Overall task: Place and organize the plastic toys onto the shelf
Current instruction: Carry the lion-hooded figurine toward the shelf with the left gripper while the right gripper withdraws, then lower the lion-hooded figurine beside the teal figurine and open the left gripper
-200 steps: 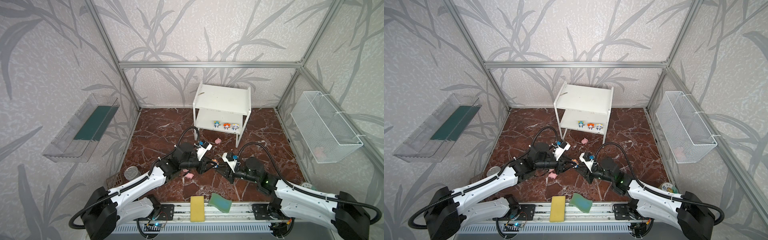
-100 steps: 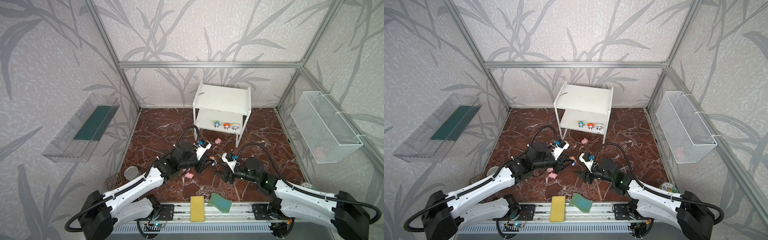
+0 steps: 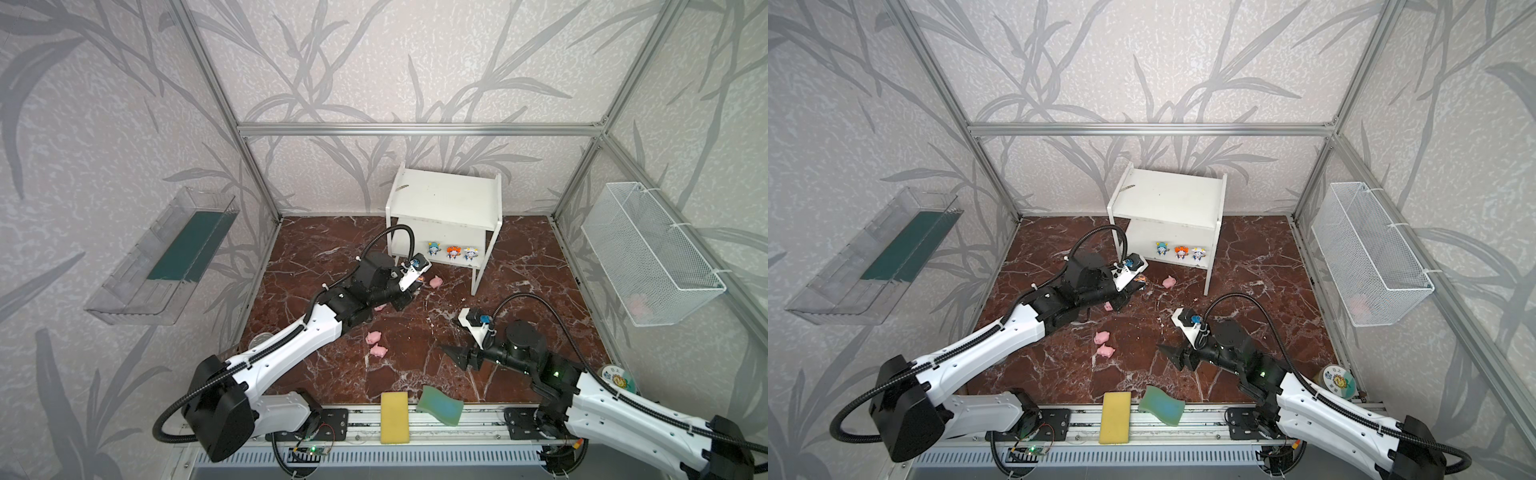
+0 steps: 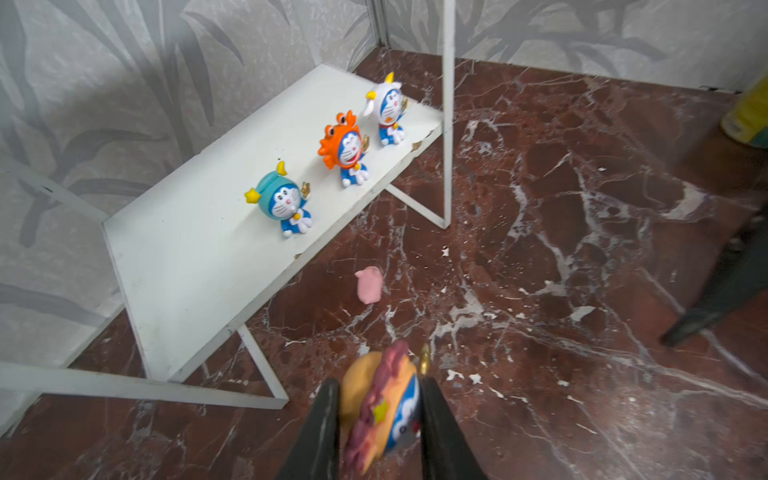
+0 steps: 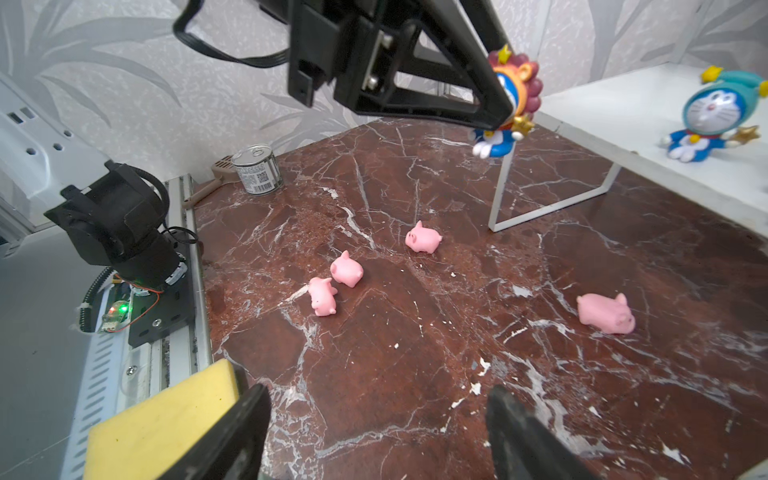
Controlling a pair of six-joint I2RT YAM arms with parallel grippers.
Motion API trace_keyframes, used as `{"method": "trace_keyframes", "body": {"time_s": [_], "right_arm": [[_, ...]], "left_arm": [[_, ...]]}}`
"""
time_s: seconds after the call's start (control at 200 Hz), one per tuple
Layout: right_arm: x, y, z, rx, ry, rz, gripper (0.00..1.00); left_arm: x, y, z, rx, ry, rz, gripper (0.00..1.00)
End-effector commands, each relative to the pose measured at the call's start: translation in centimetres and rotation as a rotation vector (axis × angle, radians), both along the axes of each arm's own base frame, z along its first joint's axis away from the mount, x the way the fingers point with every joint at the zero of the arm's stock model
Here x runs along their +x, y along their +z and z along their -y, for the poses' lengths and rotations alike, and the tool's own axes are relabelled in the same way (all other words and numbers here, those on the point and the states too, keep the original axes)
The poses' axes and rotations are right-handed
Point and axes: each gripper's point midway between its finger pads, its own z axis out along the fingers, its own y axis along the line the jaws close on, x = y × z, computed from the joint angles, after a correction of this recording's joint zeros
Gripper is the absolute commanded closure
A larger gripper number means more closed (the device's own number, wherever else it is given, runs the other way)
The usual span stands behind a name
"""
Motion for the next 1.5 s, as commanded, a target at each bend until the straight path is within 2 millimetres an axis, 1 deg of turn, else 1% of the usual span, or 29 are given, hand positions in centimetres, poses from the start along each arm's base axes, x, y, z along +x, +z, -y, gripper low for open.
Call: {"method": "trace_keyframes", "body": {"time_s": [0.0, 0.2, 0.335, 0.53, 0.875, 1.29, 1.495], "right_arm": [[-0.1, -1.3, 1.3, -0.056, -0.035, 0.005, 0.18], [-0.2, -0.8, 2.3, -0.046, -0.065, 0.029, 0.18], [-0.3, -0.3, 2.4, -0.042, -0.064, 0.035, 0.18], [-0.3, -0.1, 2.6, -0.03, -0.071, 0.043, 0.18], [-0.3, -0.3, 2.7, -0.03, -0.077, 0.039, 0.18], [-0.3, -0.5, 2.6, -0.035, -0.075, 0.035, 0.18], [-0.3, -0.5, 2.5, -0.035, -0.071, 0.035, 0.18]], "left_arm": [[2.8, 2.1, -0.1, 0.054, -0.005, 0.137, 0.81], [6.3, 2.4, 0.6, 0.067, 0.001, 0.173, 0.81], [7.8, 2.1, 1.3, 0.069, 0.005, 0.181, 0.81], [9.6, 1.8, 1.5, 0.069, 0.04, 0.206, 0.81], [11.2, 1.0, 1.3, 0.093, 0.069, 0.199, 0.81], [12.4, 0.1, 0.7, 0.113, 0.087, 0.183, 0.8], [12.7, -0.1, 0.4, 0.104, 0.093, 0.17, 0.78]]}}
